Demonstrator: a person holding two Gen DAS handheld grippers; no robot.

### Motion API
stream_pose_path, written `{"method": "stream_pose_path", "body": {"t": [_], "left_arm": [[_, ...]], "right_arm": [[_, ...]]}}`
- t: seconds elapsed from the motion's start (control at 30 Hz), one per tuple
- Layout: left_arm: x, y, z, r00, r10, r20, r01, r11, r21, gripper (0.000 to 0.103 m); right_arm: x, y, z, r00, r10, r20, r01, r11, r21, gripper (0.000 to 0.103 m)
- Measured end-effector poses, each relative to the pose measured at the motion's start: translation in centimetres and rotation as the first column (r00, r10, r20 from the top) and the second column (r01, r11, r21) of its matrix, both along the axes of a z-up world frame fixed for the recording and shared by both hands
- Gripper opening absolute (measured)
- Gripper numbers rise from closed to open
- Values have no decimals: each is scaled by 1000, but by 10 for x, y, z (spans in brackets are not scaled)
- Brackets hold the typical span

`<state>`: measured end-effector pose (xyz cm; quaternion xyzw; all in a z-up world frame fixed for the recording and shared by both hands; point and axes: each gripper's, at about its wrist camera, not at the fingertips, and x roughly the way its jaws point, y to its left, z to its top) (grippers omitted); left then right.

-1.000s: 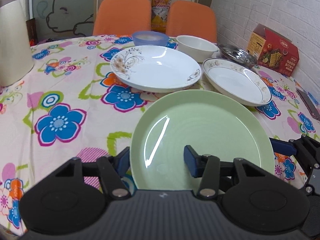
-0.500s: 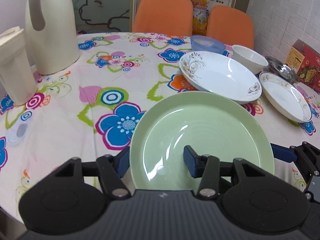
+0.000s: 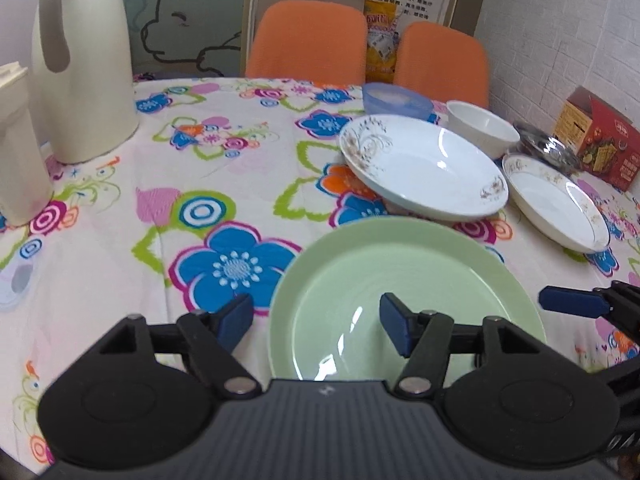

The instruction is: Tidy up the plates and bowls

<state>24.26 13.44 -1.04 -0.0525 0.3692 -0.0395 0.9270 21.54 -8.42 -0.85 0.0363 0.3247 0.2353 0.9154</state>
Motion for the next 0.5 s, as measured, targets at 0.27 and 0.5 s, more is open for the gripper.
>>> {"method": "stream_pose_path", "body": {"t": [0.27, 0.5], "left_arm": [[68, 21, 25, 997, 50, 64, -47, 998, -45, 73], [113, 22, 16, 999, 28, 22, -27, 999, -33, 73]], "right_arm": [[87, -9, -3, 993, -74, -89, 76, 997, 20, 83], [118, 4, -14, 987, -86, -138, 88, 996, 4, 84]]}}
